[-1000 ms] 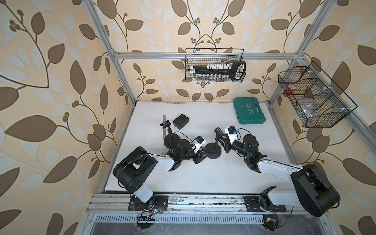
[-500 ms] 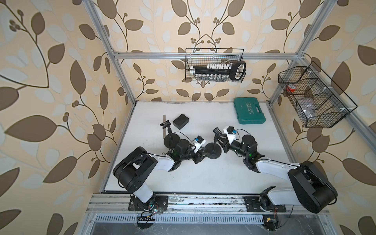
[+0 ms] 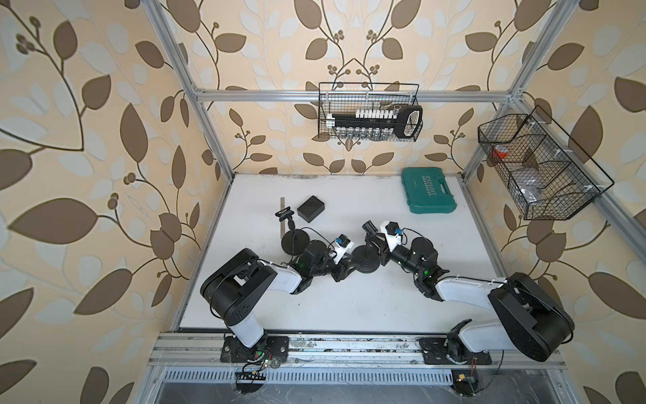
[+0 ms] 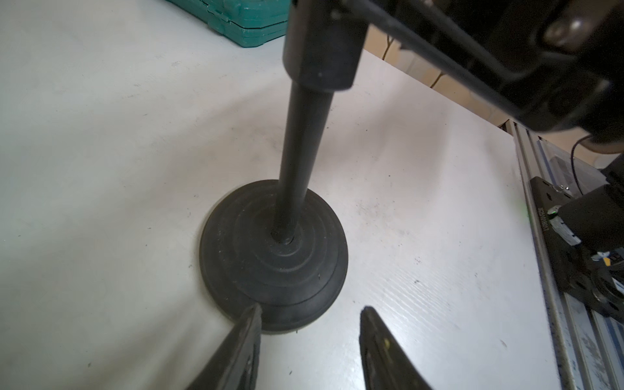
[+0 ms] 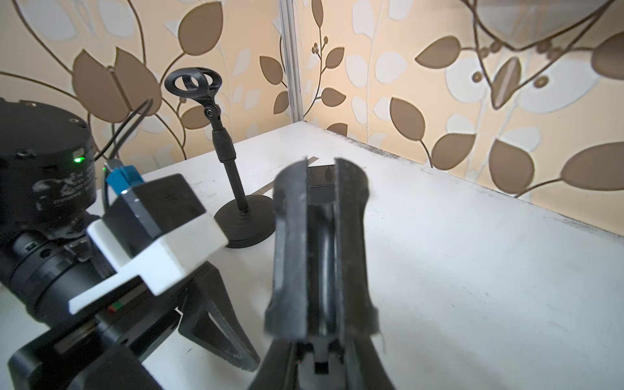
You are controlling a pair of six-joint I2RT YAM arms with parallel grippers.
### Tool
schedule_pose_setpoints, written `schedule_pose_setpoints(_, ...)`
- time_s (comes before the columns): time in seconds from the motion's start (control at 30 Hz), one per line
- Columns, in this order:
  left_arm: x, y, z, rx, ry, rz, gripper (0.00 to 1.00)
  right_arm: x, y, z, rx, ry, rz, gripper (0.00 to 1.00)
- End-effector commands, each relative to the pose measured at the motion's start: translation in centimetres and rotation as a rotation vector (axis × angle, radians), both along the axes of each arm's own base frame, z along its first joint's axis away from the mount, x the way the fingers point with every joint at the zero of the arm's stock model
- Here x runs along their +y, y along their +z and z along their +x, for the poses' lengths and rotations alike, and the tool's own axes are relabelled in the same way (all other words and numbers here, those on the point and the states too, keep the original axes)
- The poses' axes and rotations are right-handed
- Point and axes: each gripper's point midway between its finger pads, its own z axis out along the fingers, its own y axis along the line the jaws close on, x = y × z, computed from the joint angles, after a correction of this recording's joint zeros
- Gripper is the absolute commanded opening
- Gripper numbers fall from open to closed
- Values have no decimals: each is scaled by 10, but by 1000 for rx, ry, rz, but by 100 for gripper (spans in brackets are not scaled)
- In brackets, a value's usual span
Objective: Assemble a microphone stand
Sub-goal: Hold the microphone stand pole at the microphone stand base.
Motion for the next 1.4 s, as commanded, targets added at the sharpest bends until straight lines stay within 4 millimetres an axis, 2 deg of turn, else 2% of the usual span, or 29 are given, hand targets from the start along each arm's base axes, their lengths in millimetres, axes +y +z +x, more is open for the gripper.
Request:
schedule_pose_setpoints(0.0, -16, 29, 14, -94, -27, -66, 49, -4, -44, -8, 75, -72, -130, 6)
schedule_pose_setpoints(0.13, -27, 34, 22, -89, -34, -89, 49, -5, -47, -10, 95, -157, -117, 5)
schedule_pose_setpoints(0.27, -37, 37, 30, -90, -32, -92, 47, -22, -51, -4, 150, -309, -106, 4)
schedule_pose_setpoints(0.5, -41, 34, 43, -93, 7, -64, 42, -24, -62, -17, 194, -398, -122, 2)
schedule_pose_setpoints(0.7, -41, 30, 53, -96, 60, -42, 35, -15, -69, -26, 212, -359, -134, 3)
schedule_pose_setpoints(0.97, -55, 28, 51, -109, 26, -31, 32, -7, -71, -32, 216, -344, -126, 3)
schedule_pose_setpoints(1.07, -57, 27, 53, -117, 32, -21, 26, -6, -70, -33, 214, -344, -122, 3)
schedule_pose_setpoints(1.2, -55, 24, 56, -119, 50, -7, 14, -7, -67, -35, 210, -332, -122, 9)
schedule_pose_setpoints(1.37, -55, 15, 56, -119, 42, 18, 10, -6, -61, -37, 196, -291, -150, 16)
